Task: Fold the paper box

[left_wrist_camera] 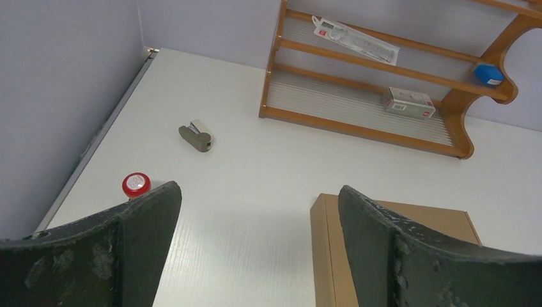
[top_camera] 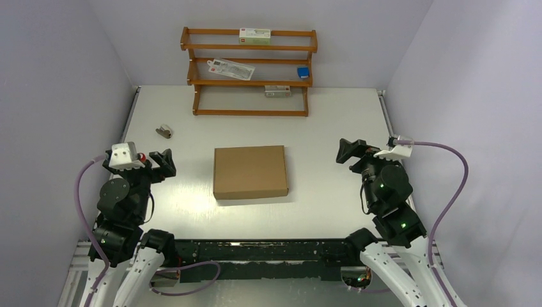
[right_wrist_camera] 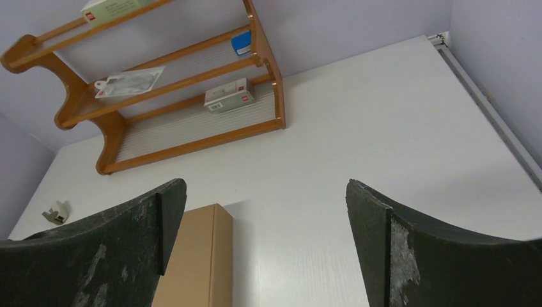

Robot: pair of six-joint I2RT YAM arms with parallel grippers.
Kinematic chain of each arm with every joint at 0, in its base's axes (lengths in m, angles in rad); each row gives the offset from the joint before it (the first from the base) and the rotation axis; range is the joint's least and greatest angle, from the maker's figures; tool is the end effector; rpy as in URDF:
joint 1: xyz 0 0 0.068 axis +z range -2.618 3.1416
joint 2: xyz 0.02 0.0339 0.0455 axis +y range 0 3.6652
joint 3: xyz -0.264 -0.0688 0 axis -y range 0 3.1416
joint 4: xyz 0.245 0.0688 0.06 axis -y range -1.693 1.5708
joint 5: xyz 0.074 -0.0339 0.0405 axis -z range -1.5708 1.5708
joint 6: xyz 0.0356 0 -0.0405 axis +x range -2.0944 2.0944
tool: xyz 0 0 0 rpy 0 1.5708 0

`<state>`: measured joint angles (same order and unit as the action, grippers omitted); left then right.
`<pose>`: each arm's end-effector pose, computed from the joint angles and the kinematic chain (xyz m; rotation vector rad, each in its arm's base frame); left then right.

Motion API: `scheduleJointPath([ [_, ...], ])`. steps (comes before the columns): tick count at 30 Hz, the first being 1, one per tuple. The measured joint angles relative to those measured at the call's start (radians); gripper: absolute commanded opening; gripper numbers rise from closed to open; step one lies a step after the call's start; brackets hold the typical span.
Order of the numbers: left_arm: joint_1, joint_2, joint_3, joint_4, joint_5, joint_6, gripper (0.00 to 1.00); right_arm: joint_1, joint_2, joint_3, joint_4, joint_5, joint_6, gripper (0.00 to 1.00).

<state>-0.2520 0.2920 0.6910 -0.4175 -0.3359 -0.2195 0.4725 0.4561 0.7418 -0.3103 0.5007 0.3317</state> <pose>0.0777 -0.0079 0.3380 -0.2354 1.5716 -0.1010 0.1025 0.0332 0.3538 0.2766 1.5728 0.2270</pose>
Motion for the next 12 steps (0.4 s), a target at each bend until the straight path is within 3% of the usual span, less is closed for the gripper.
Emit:
scheduleJointPath([
  [12, 0.000, 0.007, 0.000, 0.001, 0.001, 0.004, 0.97, 0.000, -0.037, 0.000, 0.014, -0.005, -0.001, 1.00],
])
